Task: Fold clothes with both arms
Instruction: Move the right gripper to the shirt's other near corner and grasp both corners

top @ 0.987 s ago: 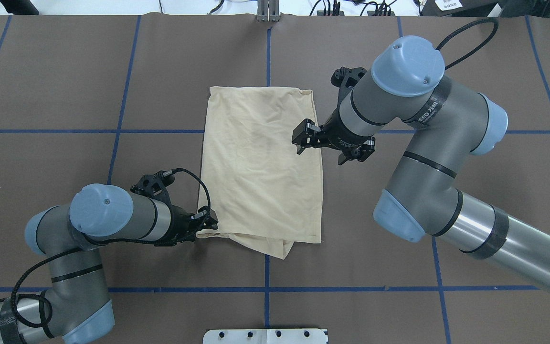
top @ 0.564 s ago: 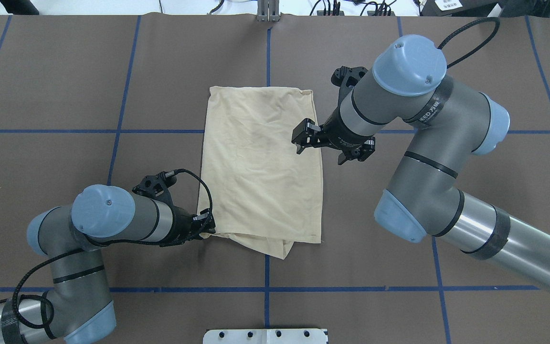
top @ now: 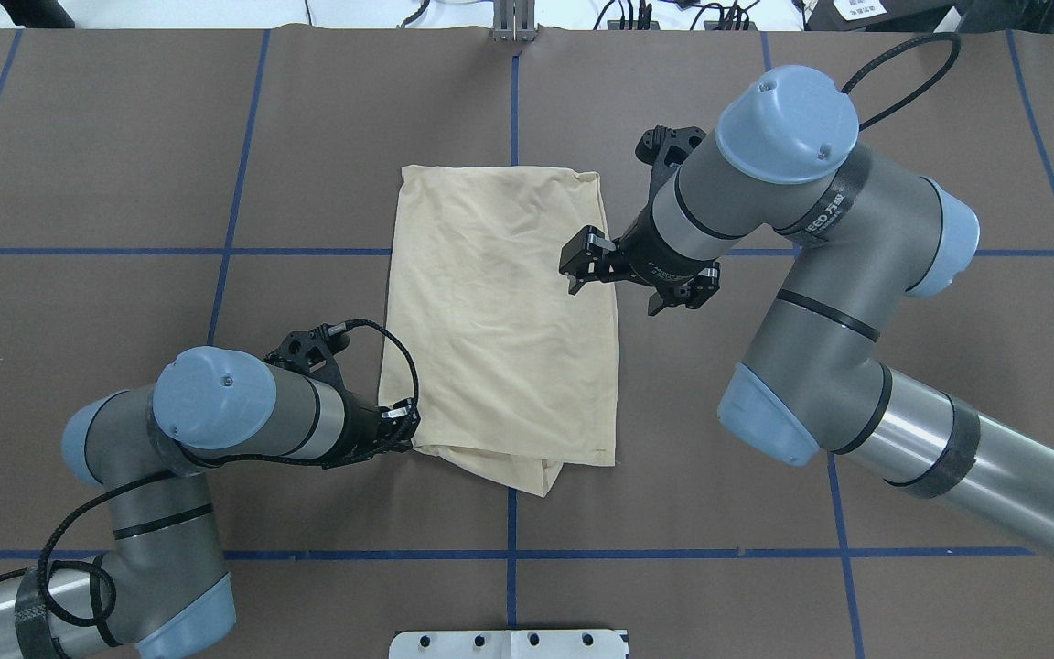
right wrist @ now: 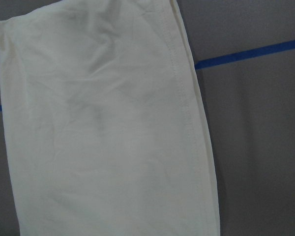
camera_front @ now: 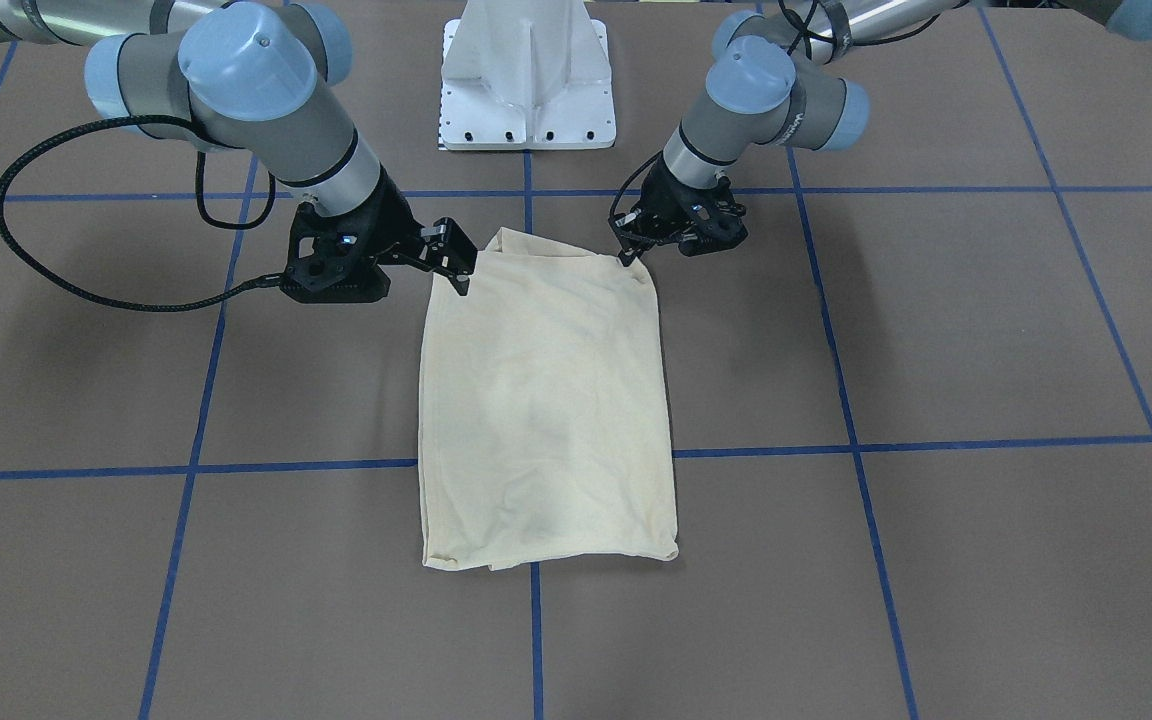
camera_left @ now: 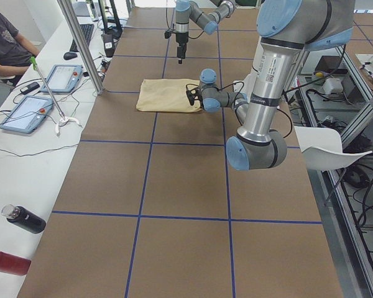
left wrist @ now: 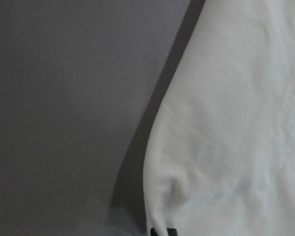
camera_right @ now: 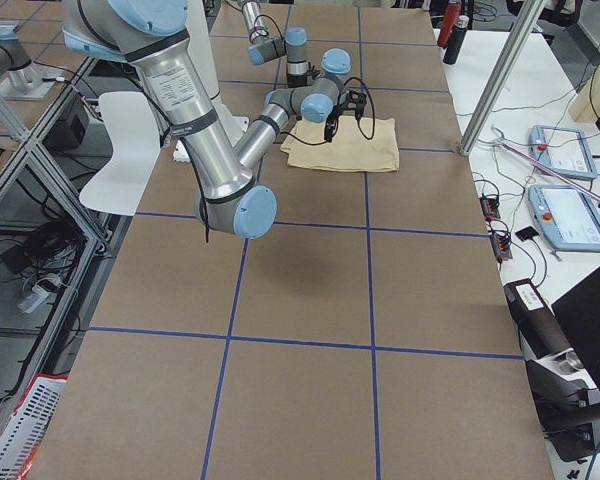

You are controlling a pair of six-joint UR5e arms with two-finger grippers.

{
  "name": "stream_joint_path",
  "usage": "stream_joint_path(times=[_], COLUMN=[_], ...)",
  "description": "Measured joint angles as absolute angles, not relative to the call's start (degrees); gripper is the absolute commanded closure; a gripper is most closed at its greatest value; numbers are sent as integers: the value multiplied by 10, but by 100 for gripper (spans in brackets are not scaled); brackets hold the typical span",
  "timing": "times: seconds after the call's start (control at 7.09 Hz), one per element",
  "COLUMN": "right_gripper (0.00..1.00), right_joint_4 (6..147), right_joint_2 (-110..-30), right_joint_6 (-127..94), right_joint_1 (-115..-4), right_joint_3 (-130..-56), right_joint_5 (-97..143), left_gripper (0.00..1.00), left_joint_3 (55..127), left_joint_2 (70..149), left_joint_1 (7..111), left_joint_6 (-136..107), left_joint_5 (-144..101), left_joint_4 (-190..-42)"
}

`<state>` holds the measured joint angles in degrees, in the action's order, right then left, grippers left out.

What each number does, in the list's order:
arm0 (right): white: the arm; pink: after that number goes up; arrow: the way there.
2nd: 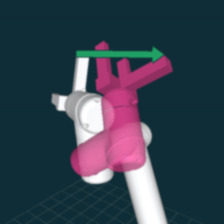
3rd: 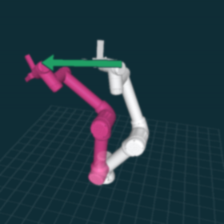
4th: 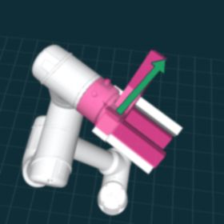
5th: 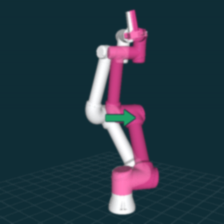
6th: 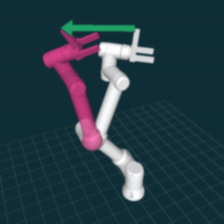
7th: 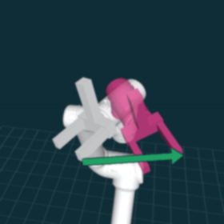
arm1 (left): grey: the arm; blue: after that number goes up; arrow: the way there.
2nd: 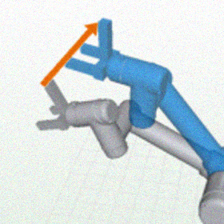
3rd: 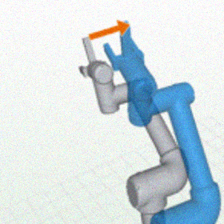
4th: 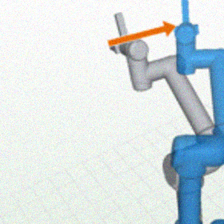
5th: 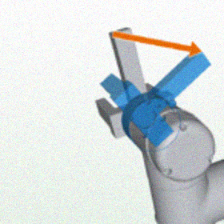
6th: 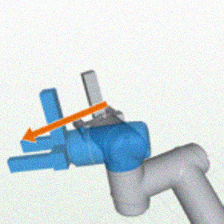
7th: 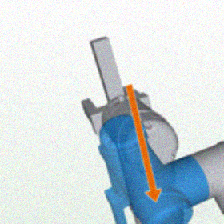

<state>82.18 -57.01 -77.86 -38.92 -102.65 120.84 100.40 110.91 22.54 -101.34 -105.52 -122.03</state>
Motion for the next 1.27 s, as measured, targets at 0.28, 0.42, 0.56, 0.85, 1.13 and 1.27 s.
stream_joint_path(times=[0.28,0.42,0.56,0.85,1.13,1.27], right_gripper=[0,0,0,0,0,0], right_joint_4=[823,824,826,836,855,857], right_joint_2=[-567,-563,-561,-560,-560,-559], right_joint_6=[-842,-907,-977,-1090,-1140,-1161], right_joint_1=[-377,-349,-310,-243,-196,-185], right_joint_3=[-1032,-1035,-1037,-1036,-1028,-1019], right_joint_5=[1194,1160,1113,1051,1008,996], left_gripper=[100,100,100,100,100,100], left_joint_3=[1008,1009,1010,1010,1010,1010], left_joint_2=[1110,1111,1110,1110,1110,1110], left_joint_1=[229,231,234,238,239,240], left_joint_6=[-1013,-1013,-1013,-1013,-1013,-1013], left_joint_5=[-1056,-1057,-1058,-1058,-1058,-1058], left_joint_4=[-1219,-1219,-1219,-1220,-1220,-1219])
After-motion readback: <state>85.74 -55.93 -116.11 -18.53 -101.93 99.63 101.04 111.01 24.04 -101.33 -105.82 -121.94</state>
